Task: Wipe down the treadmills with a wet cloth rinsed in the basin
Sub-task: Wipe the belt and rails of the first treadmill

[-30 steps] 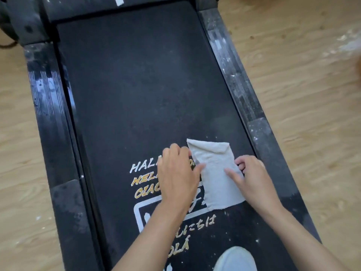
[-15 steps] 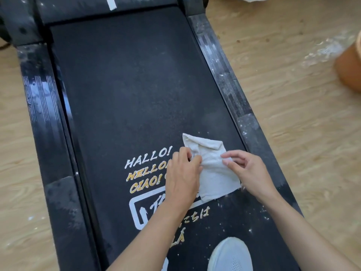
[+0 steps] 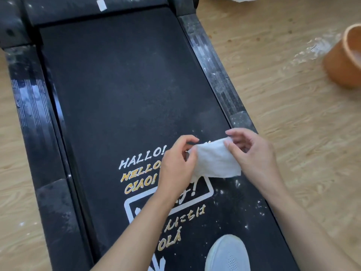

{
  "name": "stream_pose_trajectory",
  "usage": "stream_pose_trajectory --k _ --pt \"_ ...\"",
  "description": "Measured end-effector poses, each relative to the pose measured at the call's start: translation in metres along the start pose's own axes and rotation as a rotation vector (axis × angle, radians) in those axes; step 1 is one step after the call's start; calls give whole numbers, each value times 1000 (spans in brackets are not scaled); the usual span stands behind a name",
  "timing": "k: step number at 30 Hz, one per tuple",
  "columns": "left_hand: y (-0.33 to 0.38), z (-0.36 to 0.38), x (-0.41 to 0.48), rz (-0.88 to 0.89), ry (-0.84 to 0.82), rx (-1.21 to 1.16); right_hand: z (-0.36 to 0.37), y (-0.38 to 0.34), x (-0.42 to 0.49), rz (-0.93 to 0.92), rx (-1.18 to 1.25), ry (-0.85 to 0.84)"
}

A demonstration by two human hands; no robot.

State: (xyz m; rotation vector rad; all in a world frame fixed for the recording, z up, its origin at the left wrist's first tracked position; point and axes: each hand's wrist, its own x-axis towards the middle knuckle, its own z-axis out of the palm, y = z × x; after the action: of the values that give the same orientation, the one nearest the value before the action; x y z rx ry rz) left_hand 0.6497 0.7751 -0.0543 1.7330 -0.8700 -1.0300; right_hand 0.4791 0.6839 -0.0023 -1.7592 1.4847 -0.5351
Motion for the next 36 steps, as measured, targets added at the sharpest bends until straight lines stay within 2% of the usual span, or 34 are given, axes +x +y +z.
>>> stream_pose_trajectory --k 2,4,9,12,15,17,21,24,26,30,33,36 --pt "-10 -3 13 -23 15 133 15 8 7 -118 -225 -21" --pt "-17 -9 22 3 111 236 32 16 2 -223 -388 -67" --pt "-28 -53 28 -2 354 215 92 47 -11 -420 -493 -289" --pt "-38 -98 22 -16 500 301 117 50 5 -474 -722 -294" --pt "-52 -151 15 -44 631 465 134 29 66 -465 -754 -270" --pt "-64 -178 12 -64 650 590 146 5 133 -434 -770 -230" --pt "-82 -205 14 -149 518 806 157 -44 235 -360 -785 -304" --pt "-78 -210 27 -298 420 850 142 -38 227 -427 -785 -348" --pt "-68 -203 43 -353 328 857 117 -11 188 -492 -739 -387" --pt "-45 -164 76 -195 55 928 57 77 37 -536 -757 -466" --pt "-37 -131 78 -151 -97 904 23 131 -78 -470 -829 -452" --pt "-41 -106 58 -83 -154 961 36 130 -70 -455 -893 -421"
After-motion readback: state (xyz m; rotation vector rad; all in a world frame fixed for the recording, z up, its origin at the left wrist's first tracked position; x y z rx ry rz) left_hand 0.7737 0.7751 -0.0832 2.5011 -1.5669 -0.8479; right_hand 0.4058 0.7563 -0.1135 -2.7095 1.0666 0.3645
